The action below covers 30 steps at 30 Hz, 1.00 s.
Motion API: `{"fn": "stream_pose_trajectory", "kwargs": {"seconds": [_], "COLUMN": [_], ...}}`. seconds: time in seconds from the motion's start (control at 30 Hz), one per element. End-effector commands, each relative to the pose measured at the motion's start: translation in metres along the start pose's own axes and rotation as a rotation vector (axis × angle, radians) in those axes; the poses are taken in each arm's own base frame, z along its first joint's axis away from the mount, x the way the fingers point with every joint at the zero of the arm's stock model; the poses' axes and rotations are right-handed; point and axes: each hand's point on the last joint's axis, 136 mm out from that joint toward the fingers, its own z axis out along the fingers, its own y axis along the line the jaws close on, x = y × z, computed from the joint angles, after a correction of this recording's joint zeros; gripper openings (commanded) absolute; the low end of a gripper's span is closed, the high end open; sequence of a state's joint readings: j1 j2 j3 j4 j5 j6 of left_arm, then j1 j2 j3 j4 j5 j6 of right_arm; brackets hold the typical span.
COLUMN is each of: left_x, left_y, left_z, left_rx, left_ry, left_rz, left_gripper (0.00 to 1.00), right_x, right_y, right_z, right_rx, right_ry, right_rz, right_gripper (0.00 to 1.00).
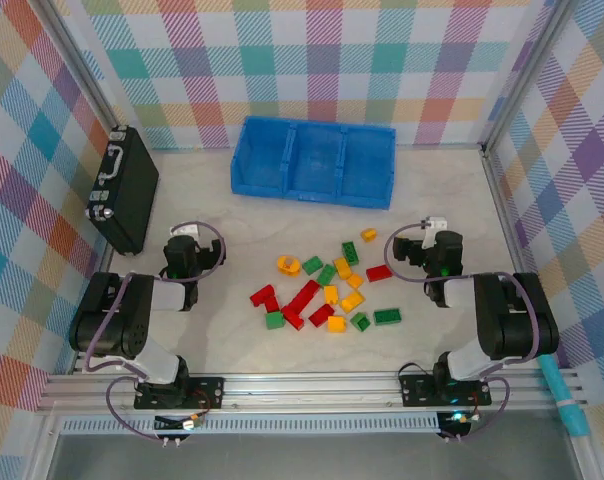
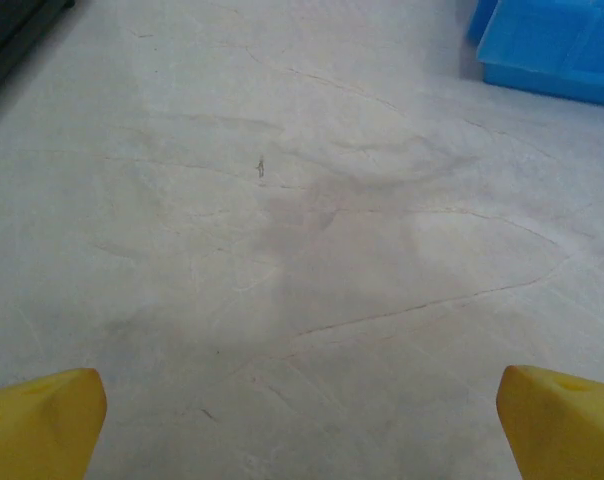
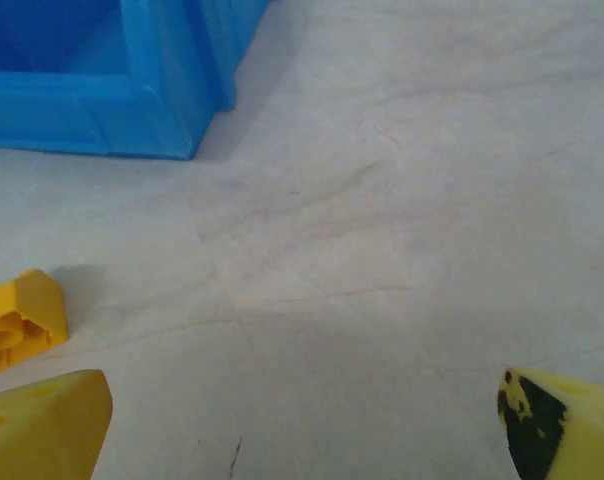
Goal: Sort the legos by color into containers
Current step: Pick up the lego from the center of the table.
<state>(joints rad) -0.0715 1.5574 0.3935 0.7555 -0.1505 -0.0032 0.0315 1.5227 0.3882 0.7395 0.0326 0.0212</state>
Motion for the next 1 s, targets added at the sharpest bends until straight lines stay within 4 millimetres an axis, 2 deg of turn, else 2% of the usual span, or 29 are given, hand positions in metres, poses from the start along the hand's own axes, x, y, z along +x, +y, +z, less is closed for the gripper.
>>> {"fn": "stream_pose_trajectory", "kwargs": {"seconds": [0.0,0.97], "left_x": [-0.0276,-0.0272], "left_y": [-0.0067,-0.0069], "left_z": [0.0032,0.0033], "left_rx": [0.007,0.008], "left_ry": [-0.092,-0.091], "left_rz": [0.013,0.013], "left_gripper": [1.00,1.00], "right_x": [-0.0291,-0.0326], "right_y": [0.0015,-0.0008], "right_z": [0.0029,0.0014], "right_rx": [-0.025,-0.014], "right_ry": [-0.098,-0.099], "right_rz": [-0.023,-0.013], "right_gripper": [0.99,0.99]}}
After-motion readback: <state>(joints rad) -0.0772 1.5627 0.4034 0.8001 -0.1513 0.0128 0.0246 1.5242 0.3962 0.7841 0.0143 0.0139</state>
